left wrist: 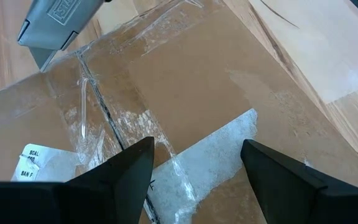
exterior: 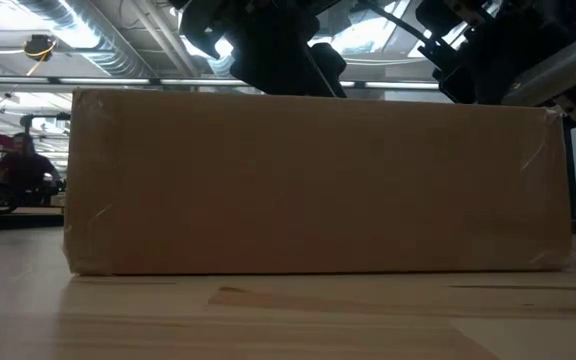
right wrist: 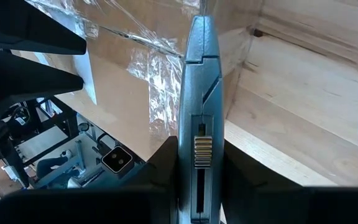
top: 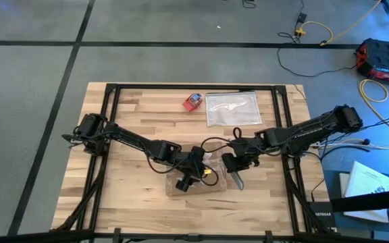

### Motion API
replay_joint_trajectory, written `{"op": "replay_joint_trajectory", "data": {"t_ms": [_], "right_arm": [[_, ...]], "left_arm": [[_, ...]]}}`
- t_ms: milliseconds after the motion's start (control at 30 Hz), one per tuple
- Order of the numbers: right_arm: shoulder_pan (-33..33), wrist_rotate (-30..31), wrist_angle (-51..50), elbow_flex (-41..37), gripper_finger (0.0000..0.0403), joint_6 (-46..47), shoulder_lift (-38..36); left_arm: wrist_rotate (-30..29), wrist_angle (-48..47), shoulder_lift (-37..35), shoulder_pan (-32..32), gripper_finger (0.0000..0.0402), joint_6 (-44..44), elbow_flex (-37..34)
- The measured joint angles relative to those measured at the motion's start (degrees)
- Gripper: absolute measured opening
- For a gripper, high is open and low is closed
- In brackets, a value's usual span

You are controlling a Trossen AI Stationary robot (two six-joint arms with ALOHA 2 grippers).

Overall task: Unpack boxes
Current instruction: Open the box using the silver cutter

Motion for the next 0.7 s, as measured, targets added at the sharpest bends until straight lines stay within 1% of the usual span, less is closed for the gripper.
{"op": "replay_joint_trajectory", "data": {"t_ms": [333, 700], "right_arm": [[-0.11, -2.05, 0.02, 0.00, 0.0061, 0.22, 0.04], [-0.09, -5.92, -0.24, -0.01, 0.0061, 1.09, 0.05]], "left_arm": [[0.01, 0.02, -0.02, 0.00, 0.0235, 0.62, 0.00], [0.04, 0.17, 0.01, 0.00, 0.0235, 0.60, 0.00]]}}
